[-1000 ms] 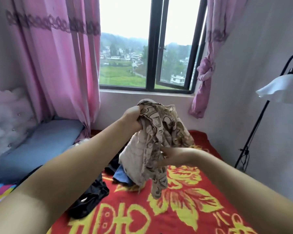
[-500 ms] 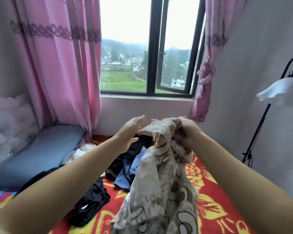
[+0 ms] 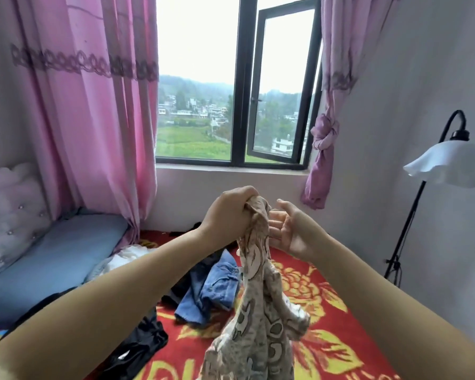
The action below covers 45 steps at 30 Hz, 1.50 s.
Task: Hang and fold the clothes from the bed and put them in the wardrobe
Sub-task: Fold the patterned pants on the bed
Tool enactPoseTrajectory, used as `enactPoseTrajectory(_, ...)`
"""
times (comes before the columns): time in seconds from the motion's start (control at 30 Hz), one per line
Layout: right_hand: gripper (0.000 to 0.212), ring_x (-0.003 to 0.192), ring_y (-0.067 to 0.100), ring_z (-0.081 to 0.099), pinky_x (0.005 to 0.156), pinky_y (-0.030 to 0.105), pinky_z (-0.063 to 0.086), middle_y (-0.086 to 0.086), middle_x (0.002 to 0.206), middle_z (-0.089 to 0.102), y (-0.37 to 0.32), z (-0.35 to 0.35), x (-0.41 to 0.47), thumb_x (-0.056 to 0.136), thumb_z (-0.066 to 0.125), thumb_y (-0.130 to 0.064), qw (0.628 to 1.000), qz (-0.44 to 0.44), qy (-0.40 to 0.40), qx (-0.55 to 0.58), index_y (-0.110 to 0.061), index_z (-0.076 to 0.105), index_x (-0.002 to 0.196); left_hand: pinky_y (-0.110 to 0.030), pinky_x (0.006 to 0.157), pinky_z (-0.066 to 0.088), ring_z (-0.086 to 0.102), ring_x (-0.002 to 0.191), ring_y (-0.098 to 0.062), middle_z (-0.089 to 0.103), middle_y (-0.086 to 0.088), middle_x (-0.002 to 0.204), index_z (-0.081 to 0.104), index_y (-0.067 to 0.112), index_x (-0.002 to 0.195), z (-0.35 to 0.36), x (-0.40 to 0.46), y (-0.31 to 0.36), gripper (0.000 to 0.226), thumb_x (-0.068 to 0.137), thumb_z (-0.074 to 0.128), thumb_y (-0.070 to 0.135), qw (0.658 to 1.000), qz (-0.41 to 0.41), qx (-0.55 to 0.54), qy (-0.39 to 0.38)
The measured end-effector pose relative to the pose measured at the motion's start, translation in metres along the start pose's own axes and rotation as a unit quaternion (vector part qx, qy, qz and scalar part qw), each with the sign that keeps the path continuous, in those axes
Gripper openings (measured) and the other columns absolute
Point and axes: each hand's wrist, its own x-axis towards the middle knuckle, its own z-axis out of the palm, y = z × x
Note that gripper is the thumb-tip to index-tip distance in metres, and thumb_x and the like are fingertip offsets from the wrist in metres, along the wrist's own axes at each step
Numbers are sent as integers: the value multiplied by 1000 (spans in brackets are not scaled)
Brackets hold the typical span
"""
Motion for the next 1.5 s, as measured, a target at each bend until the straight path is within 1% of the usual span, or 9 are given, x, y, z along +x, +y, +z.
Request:
enactPoseTrajectory(0.17, 19, 112, 18, 57, 90, 47, 50, 2, 116, 62, 5, 15, -11, 96, 54, -27, 974, -34, -54, -216, -18, 55, 113, -24, 68, 45, 59, 78, -17, 65, 1, 84, 68, 13, 91, -4, 39, -16, 26, 84, 45, 2, 982, -181, 56, -1)
enactPoseTrajectory(0.27, 33, 82, 16, 63, 79, 41, 59, 2, 87, 63, 26, 27, 0, 94, 55, -40, 911, -15, 39, -410, -9, 65, 100, -35, 68, 52, 64, 79, -26, 68, -5, 79, 69, 8, 80, 1, 51, -8, 24, 81, 45, 8, 974, -199, 86, -72)
enactPoseTrajectory(0.43, 33, 66, 22, 57, 76, 51, 58, 16, 86, 54, 36, 23, 17, 93, 49, -32, 928, 0, 100, -359, -2, 63, 89, -32, 56, 48, 61, 68, -26, 66, -8, 70, 68, 4, 70, -9, 56, -3, 21, 73, 47, 8, 958, -233, 114, -120)
enactPoseTrajectory(0.5, 51, 80, 13, 41, 71, 46, 60, -4, 102, 35, 34, 24, 15, 81, 54, -50, 936, -25, 79, -343, 0, 61, 91, -26, 50, 41, 55, 61, -22, 63, -7, 67, 68, 6, 67, -18, 57, -3, 21, 72, 48, 8, 945, -256, 137, -153)
enactPoseTrajectory(0.53, 69, 119, 37, 48, 66, 40, 60, 27, 131, 42, 33, 26, 14, 75, 54, -59, 932, -27, 70, -355, 6, 61, 99, -23, 49, 39, 52, 59, -20, 62, -6, 67, 68, 5, 68, -21, 58, -2, 21, 72, 48, 9, 935, -267, 154, -178)
enactPoseTrajectory(0.77, 50, 66, 21, 59, 70, 41, 60, 12, 73, 63, 36, 16, 15, 90, 56, -47, 885, -85, 83, -451, 0, 63, 74, -25, 56, 43, 52, 61, -18, 59, -3, 72, 67, 6, 88, -23, 66, 10, 32, 86, 53, 35, 856, -251, 246, -379)
enactPoseTrajectory(1.13, 29, 58, 14, 58, 58, 26, 48, 11, 81, 66, 12, -41, 4, 90, 64, -34, 929, 6, 24, -369, -7, 73, 87, -28, 65, 58, 67, 67, -19, 70, -8, 84, 65, 5, 101, -88, 51, -34, 35, 85, 65, 36, 817, -440, -119, -354)
enactPoseTrajectory(1.3, 22, 64, 15, 66, 57, 25, 54, 8, 78, 71, -20, -27, -8, 92, 61, -27, 934, -43, -18, -354, -7, 69, 88, -20, 48, 47, 57, 50, -8, 62, -2, 67, 65, 8, 86, -100, 34, -52, 12, 91, 58, 16, 849, -398, -56, -343)
enactPoseTrajectory(1.5, 29, 72, 21, 69, 63, 26, 55, 14, 89, 73, -52, -6, -11, 89, 64, -28, 914, -78, -45, -395, -2, 71, 98, -25, 68, 46, 58, 74, -17, 61, -1, 85, 57, 16, 89, -72, -1, -64, 10, 87, 53, 7, 888, -287, 194, -303)
